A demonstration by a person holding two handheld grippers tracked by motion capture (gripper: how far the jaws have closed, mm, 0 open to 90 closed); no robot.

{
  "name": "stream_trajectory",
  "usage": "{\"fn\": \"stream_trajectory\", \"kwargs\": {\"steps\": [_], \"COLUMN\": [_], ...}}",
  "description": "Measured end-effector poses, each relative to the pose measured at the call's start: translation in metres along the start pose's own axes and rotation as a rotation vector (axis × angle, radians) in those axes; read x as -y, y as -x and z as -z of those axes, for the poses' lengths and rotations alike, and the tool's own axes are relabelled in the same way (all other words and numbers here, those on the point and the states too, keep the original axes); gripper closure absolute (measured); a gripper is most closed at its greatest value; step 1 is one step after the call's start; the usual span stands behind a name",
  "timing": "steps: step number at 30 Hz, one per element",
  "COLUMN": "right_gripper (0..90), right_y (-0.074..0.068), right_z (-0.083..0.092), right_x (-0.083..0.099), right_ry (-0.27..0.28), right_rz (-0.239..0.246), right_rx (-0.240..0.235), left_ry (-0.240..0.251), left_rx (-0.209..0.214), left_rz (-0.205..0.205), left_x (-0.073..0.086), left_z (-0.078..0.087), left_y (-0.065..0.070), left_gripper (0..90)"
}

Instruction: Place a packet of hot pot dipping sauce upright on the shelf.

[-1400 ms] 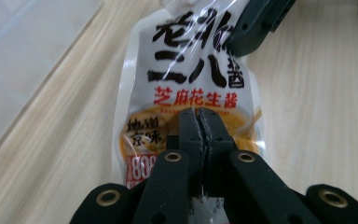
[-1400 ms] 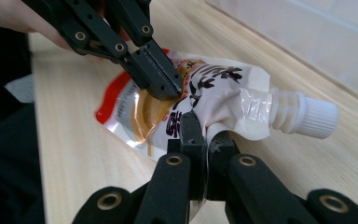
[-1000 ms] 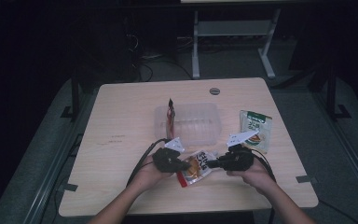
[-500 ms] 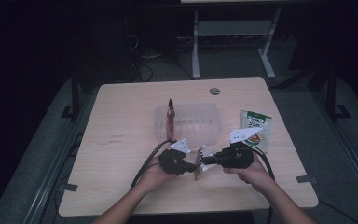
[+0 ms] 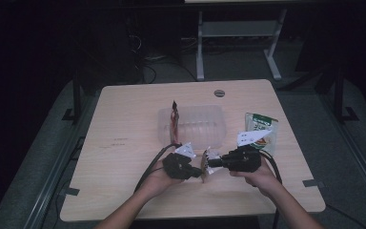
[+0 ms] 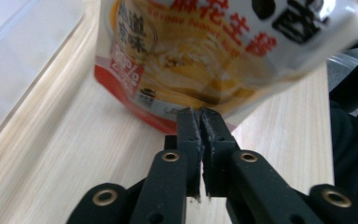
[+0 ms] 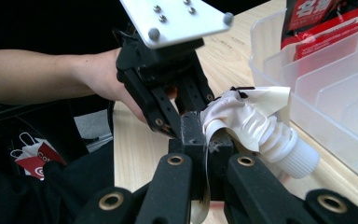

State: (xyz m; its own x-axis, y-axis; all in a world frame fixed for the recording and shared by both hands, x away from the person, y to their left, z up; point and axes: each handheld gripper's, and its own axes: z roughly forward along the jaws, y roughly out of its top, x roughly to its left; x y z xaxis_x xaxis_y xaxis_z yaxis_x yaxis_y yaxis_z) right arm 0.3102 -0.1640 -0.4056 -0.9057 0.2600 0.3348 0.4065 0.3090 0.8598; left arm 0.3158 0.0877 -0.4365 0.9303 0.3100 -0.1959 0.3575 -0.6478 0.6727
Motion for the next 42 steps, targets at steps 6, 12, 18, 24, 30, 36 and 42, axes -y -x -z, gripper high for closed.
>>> {"fn": "stream_trajectory", "kwargs": {"steps": [6,12,18,24,30,36,42], "right_gripper": [89.1,89.1,89.1,89.0,89.1,89.0,89.1], "right_y": [-0.002,-0.005,-0.008,-0.009,-0.008,-0.003,0.004], "right_z": [0.003,0.004,0.009,0.011,0.013,0.012,0.009], "right_x": [-0.001,-0.002,-0.008,-0.016,-0.026,-0.038,-0.050], "right_ry": [0.004,-0.001,0.010,0.018,0.029,0.042,0.062], "right_rz": [0.011,0.021,0.028,0.046,0.067,0.084,0.094], "right_rx": [0.004,0.007,0.001,0.004,0.013,0.017,0.026], "left_ry": [-0.018,-0.041,-0.029,-0.003,0.000,0.007,0.014], "left_rx": [0.003,-0.058,-0.114,-0.138,-0.163,-0.175,-0.178], "left_rz": [0.026,0.033,0.048,0.071,0.104,0.117,0.116], "left_x": [0.010,0.029,0.050,0.068,0.085,0.094,0.093], "left_z": [0.018,0.037,0.059,0.074,0.082,0.088,0.090], "left_y": [-0.002,-0.005,-0.009,-0.009,-0.007,-0.011,-0.014], "left_gripper": [63.7,49.7,39.8,32.8,26.4,24.5,24.5]}}
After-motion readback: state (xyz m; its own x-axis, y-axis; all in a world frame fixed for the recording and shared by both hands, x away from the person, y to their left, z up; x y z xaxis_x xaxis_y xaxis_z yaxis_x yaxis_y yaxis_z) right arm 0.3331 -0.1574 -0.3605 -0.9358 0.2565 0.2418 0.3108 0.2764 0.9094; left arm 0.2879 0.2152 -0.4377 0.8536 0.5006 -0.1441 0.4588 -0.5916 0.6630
